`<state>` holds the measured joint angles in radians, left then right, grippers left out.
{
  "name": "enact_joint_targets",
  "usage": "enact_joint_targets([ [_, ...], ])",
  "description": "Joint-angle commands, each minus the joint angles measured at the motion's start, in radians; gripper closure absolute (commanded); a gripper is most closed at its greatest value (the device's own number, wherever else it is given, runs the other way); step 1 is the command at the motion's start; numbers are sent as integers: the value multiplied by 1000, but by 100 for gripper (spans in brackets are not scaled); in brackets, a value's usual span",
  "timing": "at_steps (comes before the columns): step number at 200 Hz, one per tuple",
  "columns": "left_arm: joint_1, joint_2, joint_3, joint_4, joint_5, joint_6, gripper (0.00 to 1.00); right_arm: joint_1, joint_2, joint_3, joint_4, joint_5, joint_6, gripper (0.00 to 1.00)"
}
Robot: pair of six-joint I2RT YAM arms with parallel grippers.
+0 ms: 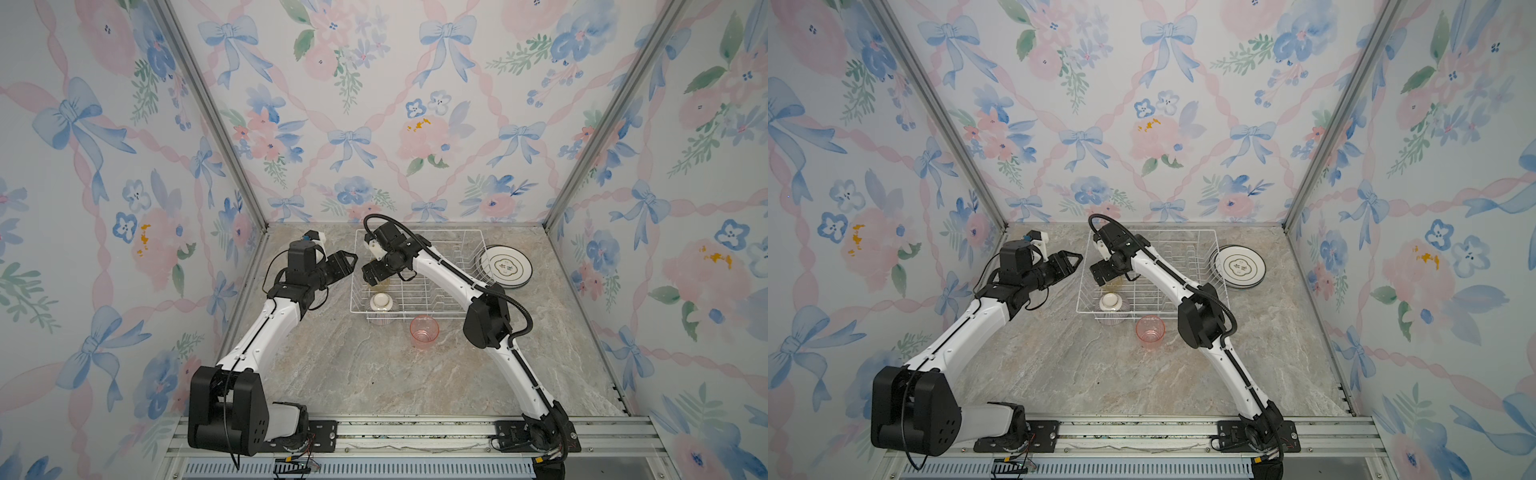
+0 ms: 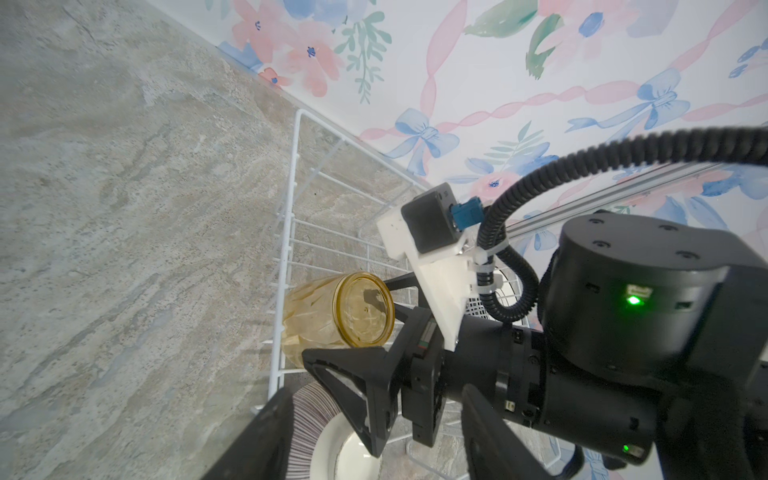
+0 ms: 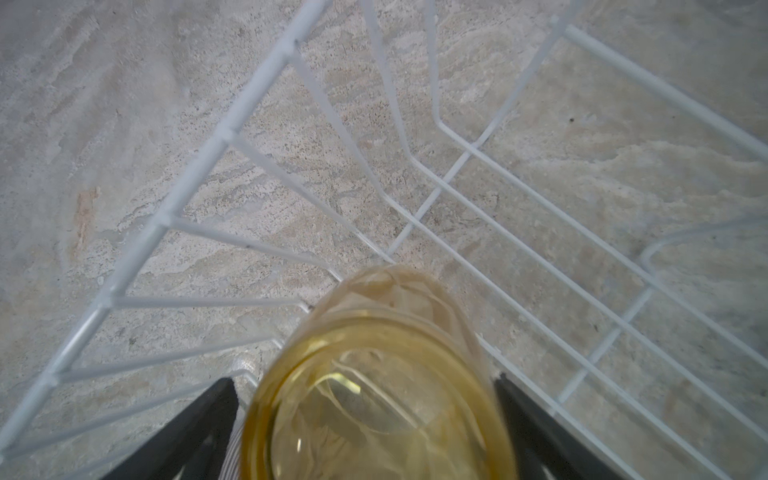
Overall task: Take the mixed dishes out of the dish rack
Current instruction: 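Grip the yellow glass with the right gripper while the left gripper hovers nearby, then lift the yellow glass toward the left gripper while the left gripper reaches toward it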
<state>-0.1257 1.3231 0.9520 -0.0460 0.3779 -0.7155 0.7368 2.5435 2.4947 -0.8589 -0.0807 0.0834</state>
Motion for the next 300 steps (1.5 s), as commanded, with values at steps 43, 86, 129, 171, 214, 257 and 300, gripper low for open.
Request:
enact_joint_targets([
  [43, 32, 22, 4, 11, 65, 27, 36, 11, 79, 78, 42, 29, 59, 3],
  [86, 35, 48, 15, 11, 91, 31, 36, 6, 42, 33, 28, 47, 51, 10],
  [129, 35, 66, 33, 12, 108, 42, 39, -4, -26, -54, 73, 79, 41, 40],
  [171, 24, 72, 37, 11, 137, 54, 40, -19, -77, -57, 105, 78, 45, 61],
  [214, -2, 95, 48, 11, 164, 53, 39, -95, -158, -88, 157, -65, 182, 73],
  [257, -11, 120, 67, 29, 178, 39, 46, -177, -298, -264, 321, -221, 356, 75],
  [300, -13, 171, 62, 241, 297, -70, 51, -238, -419, -474, 544, -406, 580, 75],
])
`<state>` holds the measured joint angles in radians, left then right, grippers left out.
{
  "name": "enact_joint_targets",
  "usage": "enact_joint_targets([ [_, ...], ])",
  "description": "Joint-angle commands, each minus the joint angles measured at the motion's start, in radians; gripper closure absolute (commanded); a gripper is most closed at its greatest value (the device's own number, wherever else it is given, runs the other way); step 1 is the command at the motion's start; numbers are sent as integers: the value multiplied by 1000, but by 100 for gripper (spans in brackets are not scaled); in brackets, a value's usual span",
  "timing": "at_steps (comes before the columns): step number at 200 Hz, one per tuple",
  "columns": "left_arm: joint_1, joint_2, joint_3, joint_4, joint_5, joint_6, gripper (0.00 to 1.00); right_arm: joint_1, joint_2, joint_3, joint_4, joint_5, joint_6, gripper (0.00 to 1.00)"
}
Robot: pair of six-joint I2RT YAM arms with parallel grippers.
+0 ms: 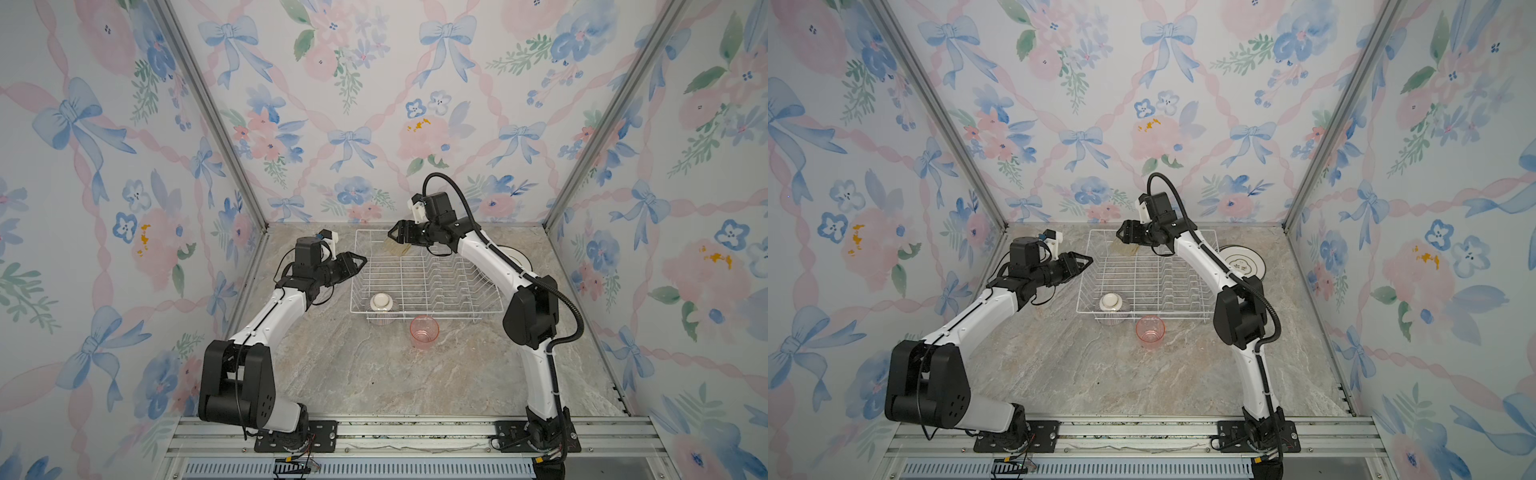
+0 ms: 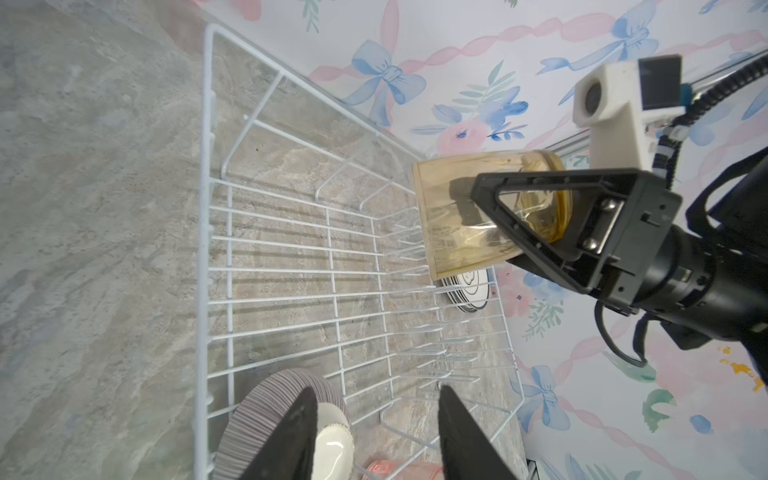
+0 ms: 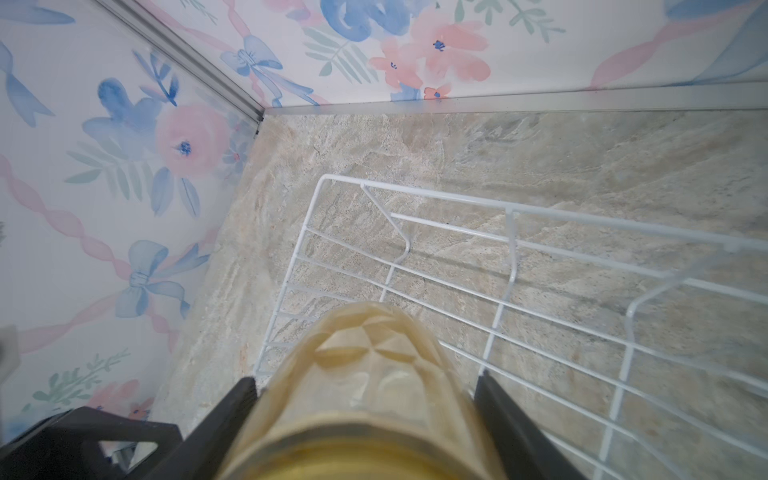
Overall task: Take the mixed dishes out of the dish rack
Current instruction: 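Lift the yellow glass toward the left gripper while the left gripper reaches toward it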
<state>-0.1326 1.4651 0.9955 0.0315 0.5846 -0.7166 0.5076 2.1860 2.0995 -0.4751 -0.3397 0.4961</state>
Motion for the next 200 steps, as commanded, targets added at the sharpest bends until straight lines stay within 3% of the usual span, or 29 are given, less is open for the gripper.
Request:
enact_joint_targets([
  [1, -6, 31, 19, 169, 93, -72, 51, -10, -62, -82, 163, -150, 170, 75],
  [44, -47, 99, 78, 312, 215, -127, 56, -29, -118, -229, 381, -308, 374, 76],
  [123, -78, 146, 111, 387, 256, -168, 59, -39, -132, -354, 687, -361, 600, 76],
  [200, -70, 109, 99, 389, 236, -154, 58, -57, -156, -348, 666, -344, 592, 76],
])
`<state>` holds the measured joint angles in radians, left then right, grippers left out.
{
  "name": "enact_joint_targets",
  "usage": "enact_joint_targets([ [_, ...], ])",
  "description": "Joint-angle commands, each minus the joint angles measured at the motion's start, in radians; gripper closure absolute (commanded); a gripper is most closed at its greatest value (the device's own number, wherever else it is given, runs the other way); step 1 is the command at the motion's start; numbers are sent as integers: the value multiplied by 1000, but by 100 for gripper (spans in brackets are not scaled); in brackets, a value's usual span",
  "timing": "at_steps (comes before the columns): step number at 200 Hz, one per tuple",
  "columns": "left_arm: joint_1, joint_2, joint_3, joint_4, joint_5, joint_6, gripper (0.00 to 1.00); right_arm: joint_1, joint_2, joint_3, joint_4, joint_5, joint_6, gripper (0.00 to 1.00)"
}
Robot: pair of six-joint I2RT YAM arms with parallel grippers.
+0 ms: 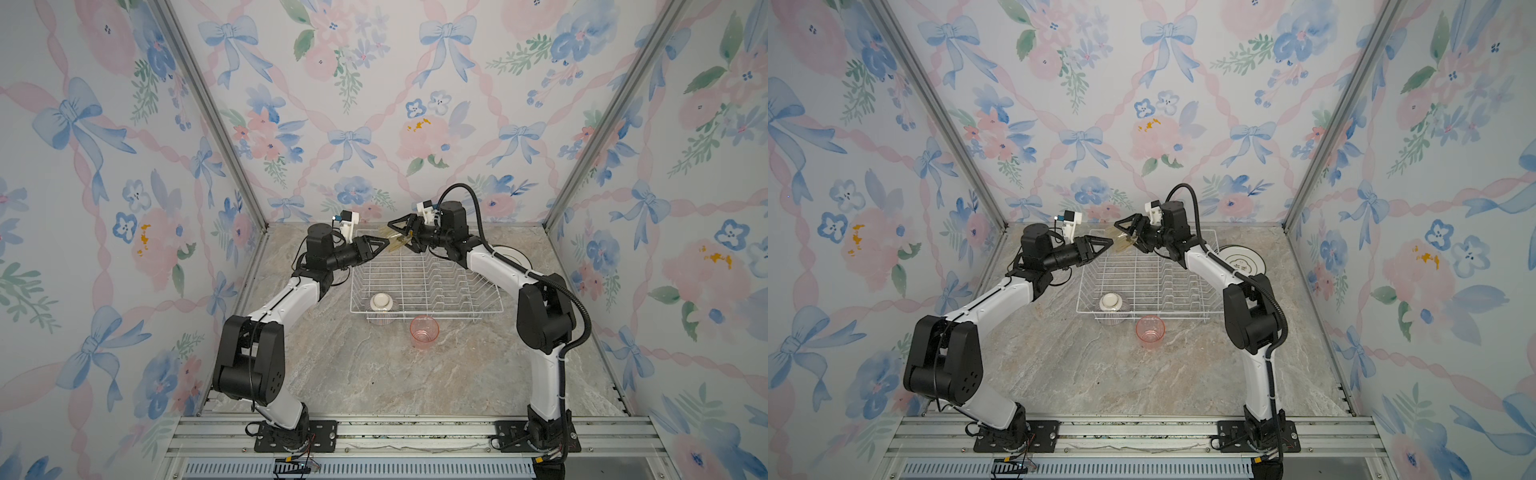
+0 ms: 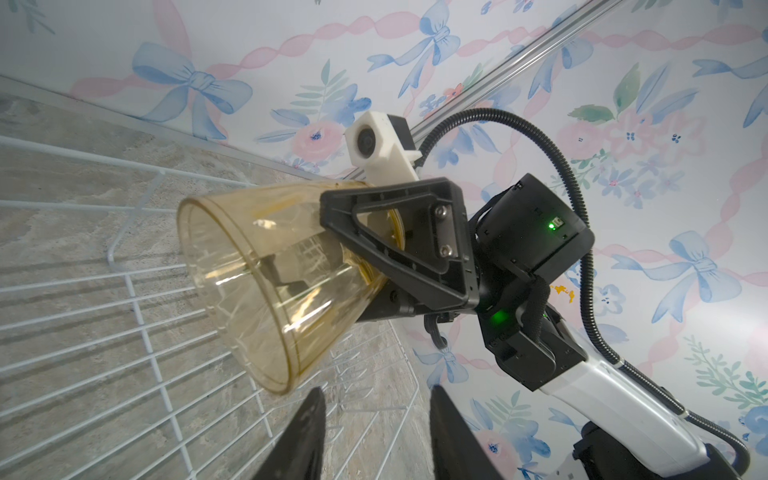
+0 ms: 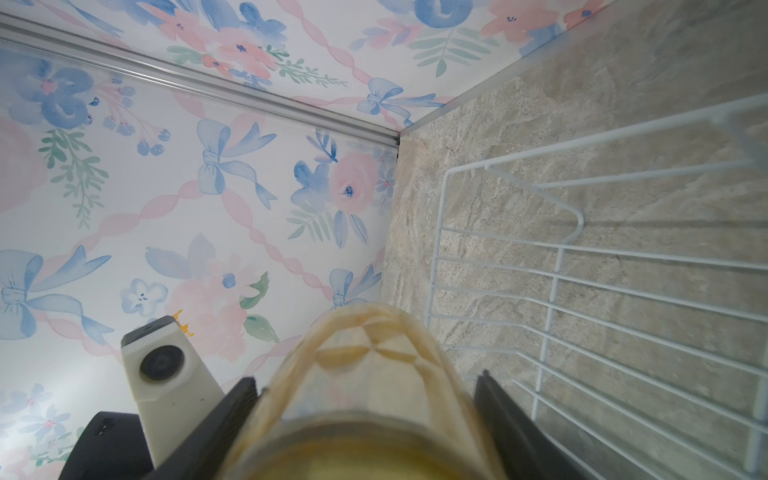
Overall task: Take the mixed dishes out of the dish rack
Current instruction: 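Lift the yellow glass toward the left gripper while the left gripper reaches toward it, then grip the yellow glass with the left gripper while the right gripper releases and withdraws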
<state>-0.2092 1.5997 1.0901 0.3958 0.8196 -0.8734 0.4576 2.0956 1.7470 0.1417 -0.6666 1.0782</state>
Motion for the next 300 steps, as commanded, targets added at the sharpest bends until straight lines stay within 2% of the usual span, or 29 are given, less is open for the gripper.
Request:
enact_joint_targets([
  [1, 8, -27, 3, 24, 1, 3, 58, -7, -66, 5, 49, -17, 10, 76],
  [86, 10, -31, 28, 23, -2, 28, 57, 25, -59, -14, 49, -57, 34, 77],
  [153, 7, -43, 27, 39, 26, 35, 58, 72, 14, 4, 193, -99, 168, 77],
  [214, 11, -49, 18, 69, 43, 31, 82, 88, 34, -6, 225, -111, 202, 77],
  [225, 12, -50, 15, 69, 44, 35, 88, 87, 32, -13, 225, -111, 200, 76],
  [242, 15, -57, 8, 69, 39, 41, 100, 85, 29, -21, 230, -111, 199, 67],
  [250, 14, -64, 5, 69, 38, 49, 100, 81, 26, -29, 241, -107, 201, 62],
  [259, 15, -70, 1, 70, 40, 59, 100, 77, 20, -38, 247, -97, 201, 47],
  [272, 15, -81, -6, 65, 48, 64, 100, 64, 9, -50, 260, -87, 199, 39],
  [280, 15, -87, -11, 54, 50, 74, 100, 56, 1, -50, 252, -83, 190, 30],
  [300, 8, -112, -11, -25, 53, 134, 100, 30, -29, -51, 191, -68, 131, 20],
])
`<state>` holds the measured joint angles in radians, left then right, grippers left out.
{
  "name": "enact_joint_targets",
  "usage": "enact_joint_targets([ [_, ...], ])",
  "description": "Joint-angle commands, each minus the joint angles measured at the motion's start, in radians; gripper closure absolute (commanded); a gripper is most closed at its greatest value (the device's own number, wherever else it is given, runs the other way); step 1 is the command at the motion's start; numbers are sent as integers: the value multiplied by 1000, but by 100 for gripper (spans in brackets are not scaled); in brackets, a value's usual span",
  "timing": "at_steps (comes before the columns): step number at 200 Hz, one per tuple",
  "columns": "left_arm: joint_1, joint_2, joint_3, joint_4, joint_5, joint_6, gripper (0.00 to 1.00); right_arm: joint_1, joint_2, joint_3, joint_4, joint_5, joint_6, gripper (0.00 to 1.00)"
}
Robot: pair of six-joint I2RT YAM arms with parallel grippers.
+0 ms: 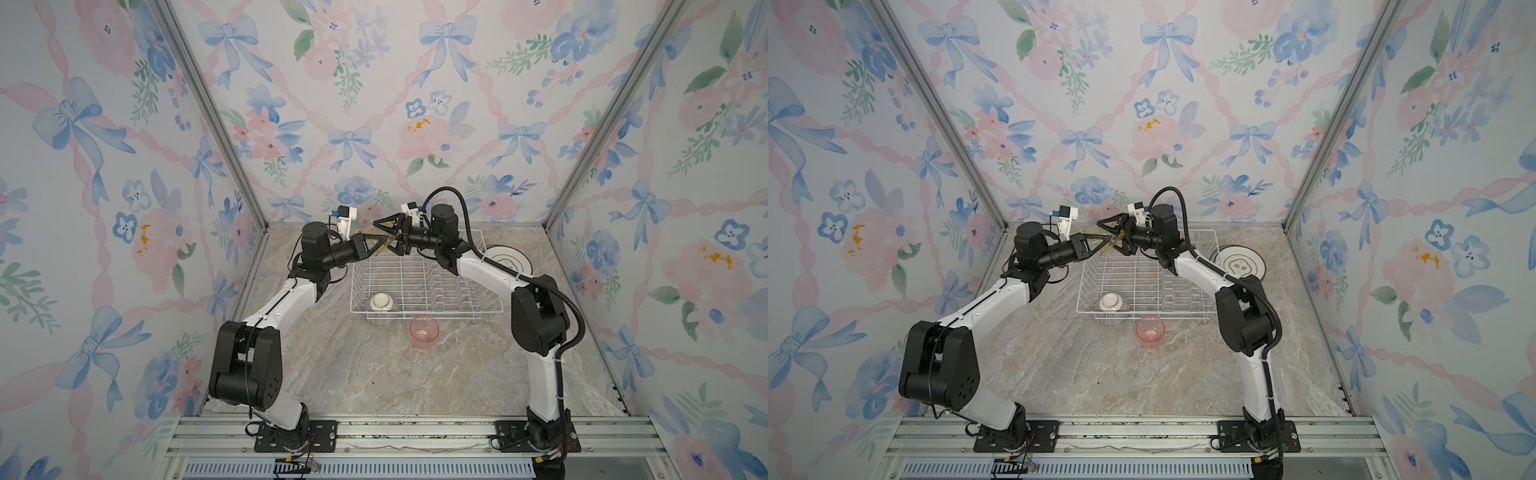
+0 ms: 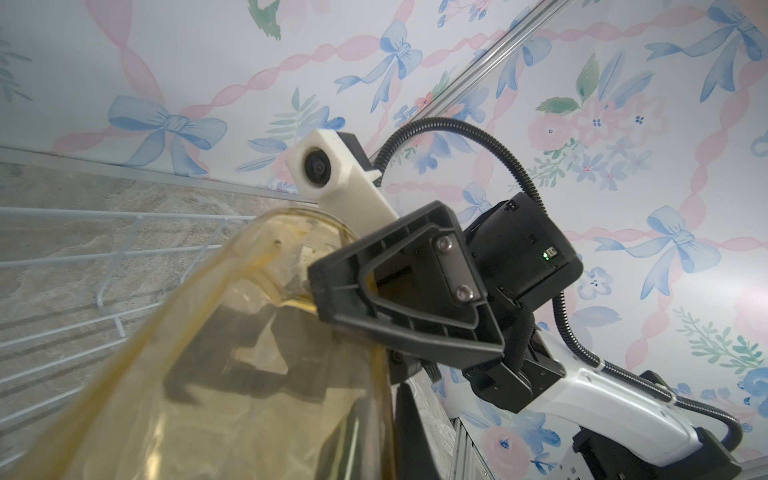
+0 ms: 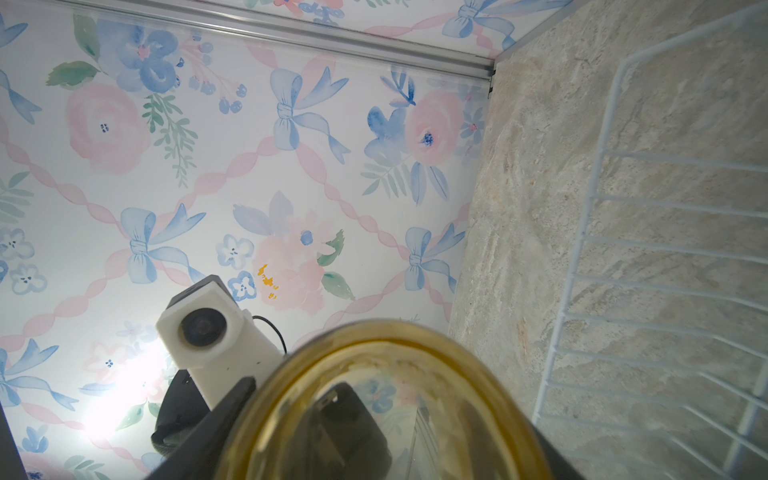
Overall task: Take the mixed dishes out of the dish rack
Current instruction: 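Grip the yellow glass with the left gripper while the right gripper releases and withdraws, then carry the yellow glass with the left gripper down beside the pink glass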
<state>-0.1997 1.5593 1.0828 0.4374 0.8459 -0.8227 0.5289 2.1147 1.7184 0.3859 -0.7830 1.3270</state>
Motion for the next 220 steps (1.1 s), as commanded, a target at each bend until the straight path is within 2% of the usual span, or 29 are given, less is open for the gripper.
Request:
enact_joint_targets([
  [1, -2, -73, -2, -72, 27, 89, 100, -44, -50, -23, -57, 51, -118, 19],
  [11, -13, -89, 15, -160, 18, 154, 100, -61, -68, -25, -97, 60, -161, 15],
  [25, -41, -103, 75, -379, -38, 311, 100, -92, -97, -28, -148, 77, -204, 5],
  [39, -75, -113, 132, -557, -92, 438, 100, -123, -120, -23, -214, 91, -263, 2],
  [66, -120, -151, 170, -683, -151, 511, 100, -174, -161, 0, -363, 125, -386, 0],
  [80, -154, -163, 214, -789, -221, 566, 100, -197, -186, 11, -438, 151, -455, 0],
  [111, -308, -171, 343, -1079, -492, 676, 100, -246, -233, 37, -593, 200, -595, 2],
  [148, -531, -122, 516, -1403, -787, 652, 100, -295, -262, 60, -712, 234, -728, 3],
  [173, -658, -21, 640, -1673, -904, 567, 100, -317, -277, 63, -741, 240, -772, 3],
  [196, -743, 65, 745, -1855, -934, 486, 100, -338, -282, 52, -730, 221, -776, 3],
  [220, -777, 94, 755, -1897, -868, 435, 100, -359, -285, 29, -701, 189, -764, 3],
])
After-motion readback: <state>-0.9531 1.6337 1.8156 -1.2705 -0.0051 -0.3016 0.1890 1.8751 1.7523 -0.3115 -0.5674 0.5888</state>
